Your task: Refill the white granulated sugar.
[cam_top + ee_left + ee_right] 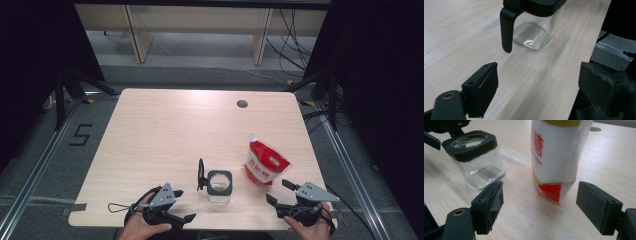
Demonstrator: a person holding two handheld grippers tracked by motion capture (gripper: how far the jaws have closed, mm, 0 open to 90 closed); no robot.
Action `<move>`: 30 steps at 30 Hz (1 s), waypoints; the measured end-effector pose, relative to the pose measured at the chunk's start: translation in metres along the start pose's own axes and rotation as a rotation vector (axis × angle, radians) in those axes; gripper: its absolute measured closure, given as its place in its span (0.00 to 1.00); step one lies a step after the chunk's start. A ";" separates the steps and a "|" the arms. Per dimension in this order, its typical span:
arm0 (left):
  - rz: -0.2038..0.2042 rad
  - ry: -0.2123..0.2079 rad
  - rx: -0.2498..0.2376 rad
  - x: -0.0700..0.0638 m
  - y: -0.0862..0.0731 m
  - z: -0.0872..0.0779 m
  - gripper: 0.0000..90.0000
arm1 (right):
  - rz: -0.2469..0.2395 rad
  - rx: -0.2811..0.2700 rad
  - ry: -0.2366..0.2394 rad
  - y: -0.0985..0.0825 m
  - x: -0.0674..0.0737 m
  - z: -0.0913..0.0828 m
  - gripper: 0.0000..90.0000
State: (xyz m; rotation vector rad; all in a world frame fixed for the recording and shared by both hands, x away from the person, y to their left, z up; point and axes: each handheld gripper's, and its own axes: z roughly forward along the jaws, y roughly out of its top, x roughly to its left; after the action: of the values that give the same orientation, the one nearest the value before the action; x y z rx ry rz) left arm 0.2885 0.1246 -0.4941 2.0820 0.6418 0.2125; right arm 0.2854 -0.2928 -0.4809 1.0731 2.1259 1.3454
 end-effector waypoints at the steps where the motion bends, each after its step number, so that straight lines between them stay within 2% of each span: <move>1: 0.000 0.000 0.000 0.000 0.000 0.000 0.18 | 0.000 0.000 0.000 0.000 0.000 0.000 0.25; 2: 0.011 0.000 0.008 0.001 -0.001 -0.001 0.18 | 0.035 0.016 -0.007 0.001 0.001 -0.001 0.24; 3: 0.011 0.000 0.008 0.001 -0.001 -0.001 0.18 | 0.035 0.016 -0.007 0.001 0.001 -0.001 0.24; 4: -0.019 -0.004 0.006 -0.001 -0.002 -0.002 0.18 | 0.018 -0.007 -0.013 0.002 0.000 0.002 0.24; 6: -0.018 0.012 0.001 -0.002 -0.002 -0.002 0.18 | 0.031 0.004 -0.013 0.002 0.002 0.001 0.24; 7: -0.021 0.011 -0.008 -0.002 -0.002 -0.002 0.18 | 0.001 -0.006 -0.009 0.003 0.001 0.004 0.24; 8: -0.026 0.013 -0.008 -0.002 -0.002 -0.001 0.18 | -0.006 0.000 -0.019 0.004 0.001 0.008 0.24; 11: -0.032 0.000 0.004 -0.002 -0.002 0.000 0.18 | 0.018 0.020 -0.024 0.004 0.002 0.012 0.24; 13: 0.014 0.015 -0.005 0.000 -0.002 0.001 0.18 | 0.019 0.047 -0.027 0.003 0.001 0.017 0.25; 15: 0.017 0.013 0.007 0.001 -0.002 0.000 0.18 | -0.025 0.036 -0.053 0.003 -0.004 0.021 0.25; 16: 0.009 0.005 0.005 0.001 -0.002 0.001 0.18 | 0.003 0.038 -0.061 0.004 -0.004 0.021 0.24; 17: 0.009 0.005 0.005 0.001 -0.002 0.001 0.18 | 0.003 0.038 -0.061 0.004 -0.004 0.021 0.24; 18: -0.023 0.005 0.013 -0.001 -0.003 0.000 0.18 | 0.024 0.035 -0.075 0.004 -0.005 0.021 0.23; 19: -0.024 0.007 0.006 -0.001 -0.003 0.000 0.18 | 0.042 0.030 -0.076 0.004 -0.007 0.022 0.22; 20: -0.015 0.020 0.007 0.000 -0.003 0.000 0.18 | -0.005 0.015 -0.067 0.005 -0.014 0.026 0.22; 21: -0.015 0.020 0.007 0.000 -0.003 0.000 0.18 | -0.005 0.015 -0.067 0.005 -0.014 0.026 0.22; 22: 0.008 0.021 0.007 0.001 -0.002 -0.001 0.18 | 0.016 0.013 -0.068 0.005 -0.014 0.028 0.22; 23: -0.012 0.025 0.007 0.000 -0.003 -0.001 0.18 | 0.016 0.015 -0.065 0.006 -0.017 0.032 0.21; 24: 0.006 0.024 0.007 0.001 -0.002 -0.001 0.18 | 0.039 0.010 -0.056 0.007 -0.017 0.034 0.20; 25: 0.006 0.024 0.007 0.001 -0.002 -0.001 0.18 | 0.039 0.010 -0.056 0.007 -0.017 0.034 0.20; 26: 0.017 0.025 0.003 0.002 -0.003 -0.001 0.18 | 0.007 0.000 -0.057 0.008 -0.020 0.037 0.20; 27: 0.017 0.025 0.003 0.002 -0.003 -0.001 0.18 | 0.007 0.000 -0.057 0.008 -0.020 0.037 0.20; 28: 0.016 0.028 0.005 0.002 -0.003 -0.001 0.18 | -0.024 0.004 -0.052 0.009 -0.021 0.039 0.20; 29: 0.016 0.025 0.000 0.002 -0.003 -0.001 0.18 | -0.014 0.012 -0.057 0.008 -0.020 0.040 0.20; 30: -0.020 0.026 -0.001 0.000 -0.003 0.000 0.18 | -0.035 -0.001 -0.040 0.008 -0.021 0.042 0.20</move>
State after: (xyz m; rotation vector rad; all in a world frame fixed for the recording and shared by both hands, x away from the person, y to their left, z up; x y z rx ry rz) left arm 0.2872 0.1263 -0.4964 2.0743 0.6776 0.2286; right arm 0.3305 -0.2832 -0.4938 1.0484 2.1049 1.2982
